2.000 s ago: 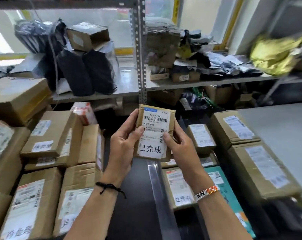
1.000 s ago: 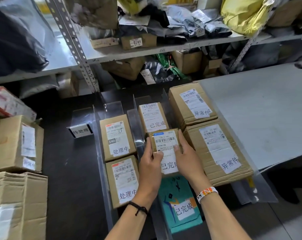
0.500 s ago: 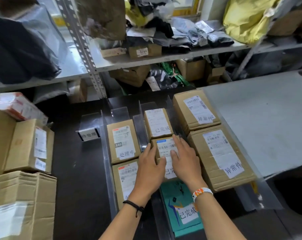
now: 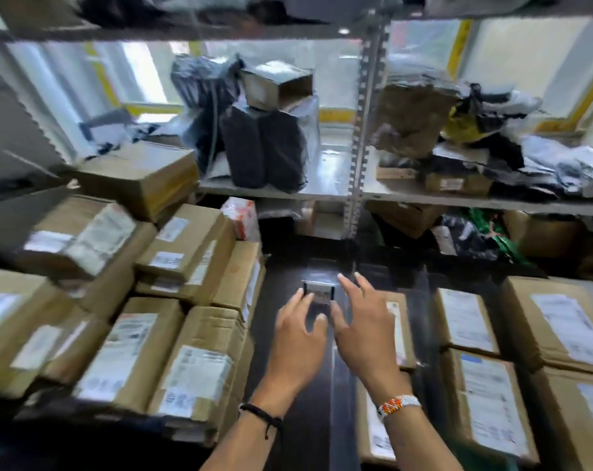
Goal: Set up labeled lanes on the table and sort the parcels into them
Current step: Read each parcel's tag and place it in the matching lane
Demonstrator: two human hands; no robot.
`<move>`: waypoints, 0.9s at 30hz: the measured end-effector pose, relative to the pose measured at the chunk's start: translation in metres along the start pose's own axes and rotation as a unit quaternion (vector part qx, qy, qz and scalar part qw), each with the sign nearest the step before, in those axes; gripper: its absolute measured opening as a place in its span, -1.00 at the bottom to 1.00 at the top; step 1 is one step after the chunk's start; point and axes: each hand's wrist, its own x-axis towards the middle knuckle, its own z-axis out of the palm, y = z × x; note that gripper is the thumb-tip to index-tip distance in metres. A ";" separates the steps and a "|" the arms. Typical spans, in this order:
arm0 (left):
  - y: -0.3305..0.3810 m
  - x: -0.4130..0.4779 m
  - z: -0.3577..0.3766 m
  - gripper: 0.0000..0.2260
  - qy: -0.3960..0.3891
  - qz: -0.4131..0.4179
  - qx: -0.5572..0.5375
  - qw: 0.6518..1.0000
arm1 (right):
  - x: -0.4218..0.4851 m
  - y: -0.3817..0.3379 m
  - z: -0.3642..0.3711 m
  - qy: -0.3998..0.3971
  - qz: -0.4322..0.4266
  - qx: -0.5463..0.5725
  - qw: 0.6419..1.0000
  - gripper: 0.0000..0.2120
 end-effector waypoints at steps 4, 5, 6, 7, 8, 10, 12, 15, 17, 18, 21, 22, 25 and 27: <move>-0.033 0.013 -0.066 -0.56 0.063 -0.031 -0.032 0.997 | 0.002 -0.061 0.043 -0.066 -0.054 0.008 0.996 -0.47; -0.041 0.015 -0.081 -0.56 0.074 -0.036 -0.039 0.996 | 0.002 -0.074 0.052 -0.076 -0.068 0.008 0.995 -0.46; -0.047 0.017 -0.095 -0.57 0.086 -0.039 -0.039 0.995 | 0.002 -0.088 0.060 -0.087 -0.079 0.010 0.993 -0.46; -0.054 0.019 -0.109 -0.57 0.099 -0.041 -0.036 0.994 | 0.002 -0.101 0.069 -0.098 -0.085 0.014 0.991 -0.46; -0.060 0.022 -0.121 -0.57 0.112 -0.042 -0.032 0.992 | 0.002 -0.113 0.076 -0.108 -0.090 0.017 0.990 -0.46; -0.073 0.029 -0.144 -0.56 0.124 -0.046 -0.023 0.991 | 0.003 -0.133 0.090 -0.119 -0.102 0.015 0.988 -0.46; -0.086 0.042 -0.164 -0.55 0.130 -0.039 -0.002 0.991 | 0.005 -0.148 0.102 -0.131 -0.113 0.005 0.985 -0.46; -0.105 0.075 -0.192 -0.52 0.138 -0.021 0.060 0.988 | 0.011 -0.166 0.121 -0.149 -0.120 0.004 0.982 -0.46; -0.117 0.102 -0.207 -0.48 0.120 -0.015 0.121 0.985 | 0.018 -0.175 0.132 -0.156 -0.113 0.010 0.981 -0.47; -0.124 0.113 -0.212 -0.47 0.101 -0.012 0.162 0.982 | 0.021 -0.178 0.137 -0.160 -0.109 0.010 0.981 -0.47; -0.141 0.131 -0.216 -0.46 0.032 -0.014 0.263 0.964 | 0.029 -0.185 0.149 -0.171 -0.090 0.035 0.981 -0.47; -0.146 0.130 -0.214 -0.45 0.020 -0.012 0.277 0.960 | 0.031 -0.185 0.154 -0.172 -0.071 0.060 0.981 -0.46; -0.153 0.114 -0.204 -0.50 0.027 0.030 0.288 0.957 | 0.039 -0.185 0.163 -0.171 0.041 0.167 0.970 -0.38; -0.156 0.103 -0.199 -0.56 0.046 0.078 0.265 0.960 | 0.046 -0.184 0.168 -0.170 0.136 0.250 0.944 -0.38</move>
